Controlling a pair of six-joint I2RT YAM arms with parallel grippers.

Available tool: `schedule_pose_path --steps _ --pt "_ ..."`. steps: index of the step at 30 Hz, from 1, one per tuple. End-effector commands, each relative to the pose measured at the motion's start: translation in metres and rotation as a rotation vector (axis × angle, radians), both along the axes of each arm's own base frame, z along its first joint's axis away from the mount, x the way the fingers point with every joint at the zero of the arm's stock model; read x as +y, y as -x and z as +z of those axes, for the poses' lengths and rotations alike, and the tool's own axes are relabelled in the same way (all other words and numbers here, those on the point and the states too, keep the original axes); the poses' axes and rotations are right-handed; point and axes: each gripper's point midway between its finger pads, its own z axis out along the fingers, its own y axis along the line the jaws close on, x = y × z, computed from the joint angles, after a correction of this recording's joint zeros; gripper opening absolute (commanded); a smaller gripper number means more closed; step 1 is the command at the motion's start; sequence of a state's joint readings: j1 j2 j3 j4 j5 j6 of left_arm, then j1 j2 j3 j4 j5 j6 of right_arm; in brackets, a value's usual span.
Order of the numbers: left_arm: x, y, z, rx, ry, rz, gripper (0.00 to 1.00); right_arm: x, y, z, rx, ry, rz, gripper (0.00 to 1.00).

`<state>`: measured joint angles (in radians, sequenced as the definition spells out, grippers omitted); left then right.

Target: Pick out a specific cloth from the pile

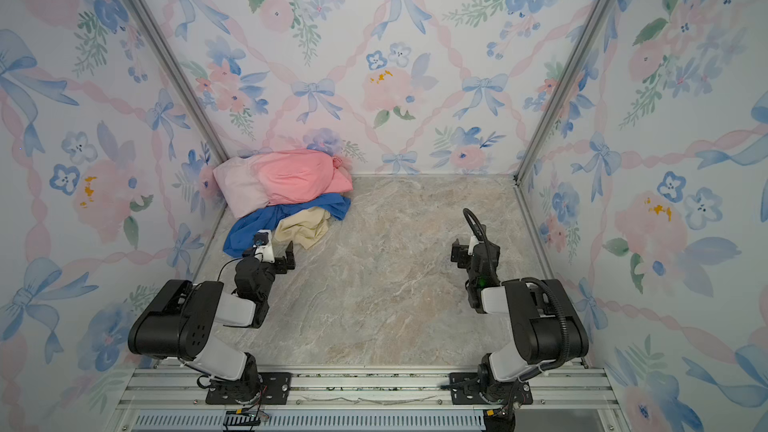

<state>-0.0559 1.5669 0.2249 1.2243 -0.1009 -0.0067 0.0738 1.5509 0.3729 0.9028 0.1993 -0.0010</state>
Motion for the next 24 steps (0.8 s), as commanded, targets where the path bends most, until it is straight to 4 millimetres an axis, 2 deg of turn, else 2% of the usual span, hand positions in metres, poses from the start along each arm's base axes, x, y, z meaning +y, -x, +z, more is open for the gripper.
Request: schedule_pose_path --steps 1,24 --pt "0.0017 -0.0027 0.0033 -0.010 -0.010 0.007 0.98 -0.0001 -0.0050 0.0106 -0.040 0.003 -0.012 0.97" --pt "0.0035 -0.0034 0.0025 -0.005 0.036 -0.040 0.98 0.0022 -0.0045 0.0104 -0.041 0.007 -0.003 0.97"
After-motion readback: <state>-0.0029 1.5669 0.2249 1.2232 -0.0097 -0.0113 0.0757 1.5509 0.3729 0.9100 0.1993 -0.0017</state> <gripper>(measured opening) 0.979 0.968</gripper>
